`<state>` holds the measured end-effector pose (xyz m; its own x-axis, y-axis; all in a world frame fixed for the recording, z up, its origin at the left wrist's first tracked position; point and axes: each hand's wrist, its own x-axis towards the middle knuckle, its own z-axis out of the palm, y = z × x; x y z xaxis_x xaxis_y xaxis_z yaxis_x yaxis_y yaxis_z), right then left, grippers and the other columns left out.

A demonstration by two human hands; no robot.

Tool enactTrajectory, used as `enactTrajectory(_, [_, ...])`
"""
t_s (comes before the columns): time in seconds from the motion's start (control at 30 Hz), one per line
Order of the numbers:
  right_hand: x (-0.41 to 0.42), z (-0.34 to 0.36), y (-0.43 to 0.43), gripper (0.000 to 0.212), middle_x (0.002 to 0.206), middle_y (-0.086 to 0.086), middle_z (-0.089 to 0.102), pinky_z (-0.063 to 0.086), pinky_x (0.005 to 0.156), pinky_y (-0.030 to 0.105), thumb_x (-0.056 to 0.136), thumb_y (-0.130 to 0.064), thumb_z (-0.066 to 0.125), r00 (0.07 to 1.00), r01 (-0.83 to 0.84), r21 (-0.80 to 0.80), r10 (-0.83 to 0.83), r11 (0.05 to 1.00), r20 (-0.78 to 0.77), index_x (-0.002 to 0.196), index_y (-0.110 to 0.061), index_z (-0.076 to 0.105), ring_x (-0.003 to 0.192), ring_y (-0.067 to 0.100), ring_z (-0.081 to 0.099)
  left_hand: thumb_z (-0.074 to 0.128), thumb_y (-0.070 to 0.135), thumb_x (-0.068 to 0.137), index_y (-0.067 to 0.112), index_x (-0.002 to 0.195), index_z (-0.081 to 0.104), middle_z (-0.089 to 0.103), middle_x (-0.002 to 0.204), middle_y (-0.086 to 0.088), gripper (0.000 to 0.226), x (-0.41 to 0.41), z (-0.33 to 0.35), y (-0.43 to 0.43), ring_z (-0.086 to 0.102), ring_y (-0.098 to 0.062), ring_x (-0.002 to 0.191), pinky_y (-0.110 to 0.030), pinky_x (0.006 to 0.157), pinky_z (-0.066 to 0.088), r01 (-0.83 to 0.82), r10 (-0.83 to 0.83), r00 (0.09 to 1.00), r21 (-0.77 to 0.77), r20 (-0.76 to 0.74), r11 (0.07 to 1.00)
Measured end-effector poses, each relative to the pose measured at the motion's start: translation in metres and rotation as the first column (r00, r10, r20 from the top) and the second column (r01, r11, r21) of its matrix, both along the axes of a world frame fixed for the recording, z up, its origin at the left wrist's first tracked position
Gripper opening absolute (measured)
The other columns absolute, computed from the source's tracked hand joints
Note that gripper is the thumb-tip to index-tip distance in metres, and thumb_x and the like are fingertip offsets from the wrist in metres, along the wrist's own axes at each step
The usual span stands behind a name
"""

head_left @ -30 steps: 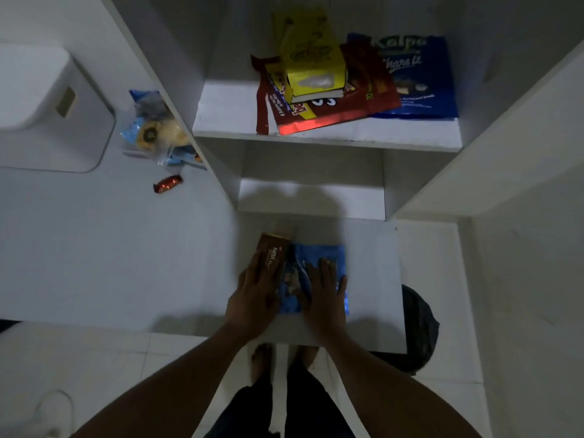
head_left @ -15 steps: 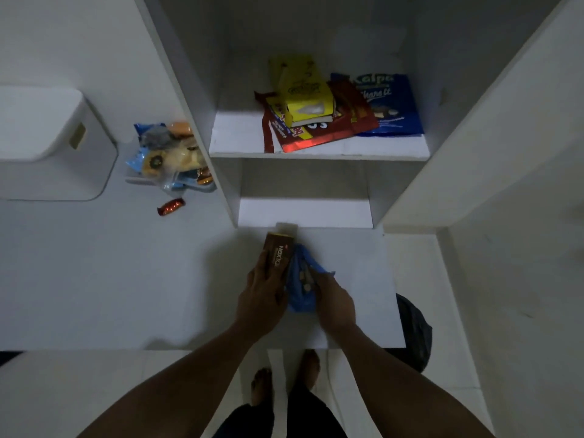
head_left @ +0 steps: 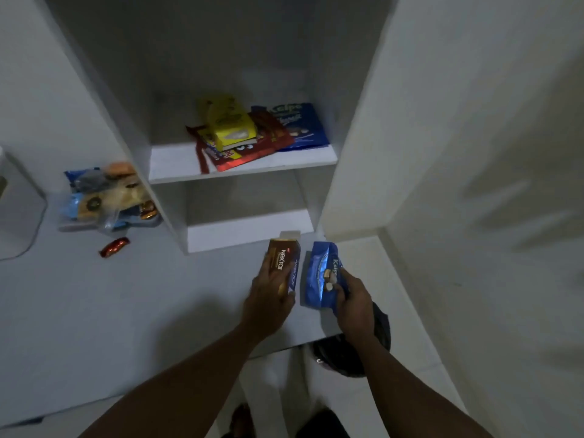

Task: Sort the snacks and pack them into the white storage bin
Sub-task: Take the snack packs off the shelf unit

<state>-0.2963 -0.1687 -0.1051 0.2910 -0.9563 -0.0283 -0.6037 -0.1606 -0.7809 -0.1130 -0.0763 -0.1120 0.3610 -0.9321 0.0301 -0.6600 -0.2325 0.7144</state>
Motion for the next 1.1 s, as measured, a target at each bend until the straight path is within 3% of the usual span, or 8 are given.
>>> enactTrajectory(0.17, [-0.066, 0.000, -0.027, 0.041, 0.132, 0.007, 0.062, 0.037, 0.093, 0.021, 0.098, -0.017, 0.056, 0.986, 0.159, 0.005, -0.159, 0.987, -0.048, 0.139, -0.012, 0.054, 0.118, 0.023, 0.058, 0.060, 0.032, 0.082, 0.041, 0.145, 0.025, 0.017, 0.160, -0.002, 0.073, -0.057, -0.003, -0.043, 0.047, -0.032, 0.132, -0.047, 0.095, 0.054, 0.062, -0.063, 0.993, -0.009, -0.099, 0.998])
enactTrajectory(0.4, [-0.158, -0.019, -0.086, 0.041, 0.133, 0.007, 0.062, 0.042, 0.098, 0.031, 0.098, -0.019, 0.057, 0.982, 0.177, 0.052, -0.173, 0.983, -0.071, 0.139, -0.013, 0.054, 0.119, 0.024, 0.058, 0.059, 0.020, 0.089, 0.027, 0.146, 0.036, 0.022, 0.158, -0.004, 0.062, -0.158, -0.010, -0.115, 0.047, -0.025, 0.132, -0.038, 0.102, 0.051, 0.143, -0.141, 0.978, 0.001, -0.155, 0.990])
enactTrajectory(0.5, [-0.200, -0.037, -0.116, 0.038, 0.121, 0.003, 0.063, 0.044, 0.090, 0.023, 0.098, -0.020, 0.057, 0.994, 0.096, 0.106, -0.089, 0.990, -0.070, 0.135, -0.014, 0.056, 0.109, 0.017, 0.059, 0.061, 0.022, 0.090, 0.026, 0.149, 0.035, 0.016, 0.160, -0.002, 0.065, -0.202, -0.029, -0.133, 0.042, -0.021, 0.135, -0.027, 0.104, 0.043, 0.089, -0.081, 0.983, 0.044, -0.162, 0.995])
enactTrajectory(0.63, [-0.240, -0.075, -0.148, 0.021, 0.105, -0.003, 0.061, 0.041, 0.068, 0.011, 0.098, -0.021, 0.055, 0.987, -0.044, 0.160, 0.068, 0.986, -0.143, 0.117, -0.026, 0.061, 0.091, 0.006, 0.058, 0.060, 0.032, 0.087, 0.045, 0.146, 0.032, 0.008, 0.161, 0.010, 0.067, -0.255, -0.067, -0.136, 0.033, -0.021, 0.141, -0.043, 0.109, 0.043, -0.008, 0.045, 0.961, 0.136, -0.272, 0.991])
enactTrajectory(0.7, [-0.253, -0.092, -0.155, 0.028, 0.110, -0.002, 0.057, 0.042, 0.067, 0.007, 0.098, -0.017, 0.057, 0.986, -0.044, 0.189, 0.073, 0.981, -0.149, 0.126, -0.018, 0.059, 0.093, 0.006, 0.054, 0.062, 0.031, 0.086, 0.055, 0.144, 0.027, 0.010, 0.161, 0.010, 0.071, -0.273, -0.088, -0.131, 0.031, -0.021, 0.142, -0.046, 0.108, 0.044, -0.070, 0.131, 0.943, 0.204, -0.306, 0.977])
enactTrajectory(0.83, [-0.267, -0.135, -0.160, 0.029, 0.111, 0.001, 0.057, 0.040, 0.060, 0.006, 0.097, -0.012, 0.053, 0.965, -0.063, 0.314, 0.138, 0.947, -0.223, 0.125, -0.015, 0.059, 0.085, 0.006, 0.054, 0.068, 0.033, 0.077, 0.036, 0.144, 0.043, 0.024, 0.152, -0.002, 0.071, -0.300, -0.132, -0.117, 0.037, -0.026, 0.137, -0.044, 0.107, 0.044, -0.179, 0.302, 0.894, 0.354, -0.330, 0.918])
enactTrajectory(0.97, [-0.268, -0.193, -0.157, 0.032, 0.106, 0.007, 0.056, 0.038, 0.056, 0.010, 0.091, -0.006, 0.049, 0.930, -0.123, 0.456, 0.263, 0.881, -0.256, 0.120, -0.015, 0.058, 0.081, 0.009, 0.055, 0.077, 0.022, 0.075, 0.018, 0.134, 0.057, 0.032, 0.124, -0.003, 0.062, -0.312, -0.180, -0.120, 0.050, -0.026, 0.112, -0.027, 0.095, 0.046, -0.310, 0.514, 0.793, 0.509, -0.327, 0.803])
enactTrajectory(1.1, [-0.261, -0.241, -0.151, 0.030, 0.107, 0.001, 0.062, 0.043, 0.062, 0.009, 0.095, -0.010, 0.051, 0.934, -0.124, 0.515, 0.276, 0.848, -0.228, 0.123, -0.018, 0.059, 0.093, 0.016, 0.063, 0.074, 0.026, 0.083, 0.016, 0.131, 0.055, 0.049, 0.126, -0.005, 0.053, -0.306, -0.233, -0.128, 0.056, -0.009, 0.094, -0.002, 0.063, 0.039, -0.318, 0.629, 0.700, 0.642, -0.338, 0.698])
